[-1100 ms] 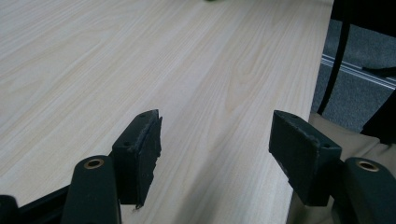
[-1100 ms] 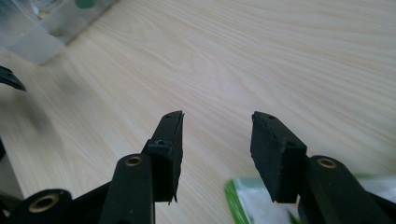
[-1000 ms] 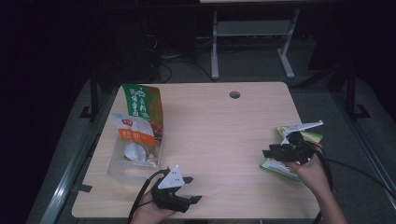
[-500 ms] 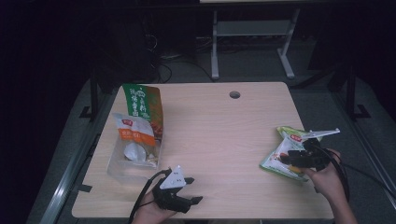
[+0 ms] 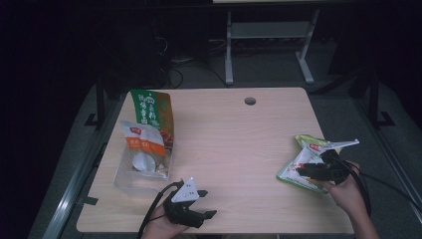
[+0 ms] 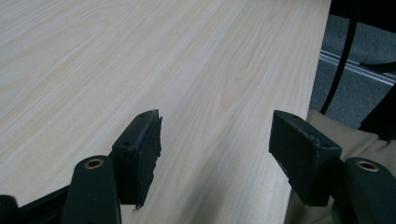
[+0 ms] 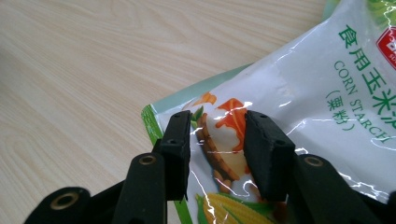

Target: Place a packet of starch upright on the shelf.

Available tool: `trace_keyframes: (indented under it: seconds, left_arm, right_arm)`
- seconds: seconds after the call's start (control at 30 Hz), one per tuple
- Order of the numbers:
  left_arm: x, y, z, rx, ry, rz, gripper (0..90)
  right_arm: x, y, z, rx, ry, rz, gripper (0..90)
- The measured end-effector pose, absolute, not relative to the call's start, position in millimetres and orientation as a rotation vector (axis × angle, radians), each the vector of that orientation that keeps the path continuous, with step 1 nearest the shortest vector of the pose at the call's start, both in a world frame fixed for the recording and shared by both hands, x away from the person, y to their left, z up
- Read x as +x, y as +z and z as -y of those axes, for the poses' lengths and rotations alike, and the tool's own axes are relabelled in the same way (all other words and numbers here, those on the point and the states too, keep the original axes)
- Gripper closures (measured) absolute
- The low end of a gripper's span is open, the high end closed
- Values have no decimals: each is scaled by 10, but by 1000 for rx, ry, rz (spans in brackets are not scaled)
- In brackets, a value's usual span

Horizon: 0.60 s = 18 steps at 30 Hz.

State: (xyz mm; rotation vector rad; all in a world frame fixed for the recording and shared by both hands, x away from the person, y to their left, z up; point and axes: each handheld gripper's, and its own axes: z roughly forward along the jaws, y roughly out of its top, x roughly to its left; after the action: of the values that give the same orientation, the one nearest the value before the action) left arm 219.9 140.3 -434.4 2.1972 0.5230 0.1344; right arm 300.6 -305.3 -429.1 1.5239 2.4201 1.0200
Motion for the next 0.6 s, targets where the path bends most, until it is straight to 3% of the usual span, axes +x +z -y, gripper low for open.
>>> trace_keyframes:
  seconds: [0.13,0.33,0.6]
  left_arm:
    - [2198,-4346,-1399,2201,135,-519,336]
    - [2205,-4356,-1391,2205,132,-519,337]
    - [2193,-4363,-1370,2207,127,-514,337]
  right_arm:
    - [3002,-4294,3058,1516,1034,-2421,592]
    - [3050,-4287,3121,1530,1014,-2343,470]
    - [3086,-4309,3046,1508,939,-2363,479]
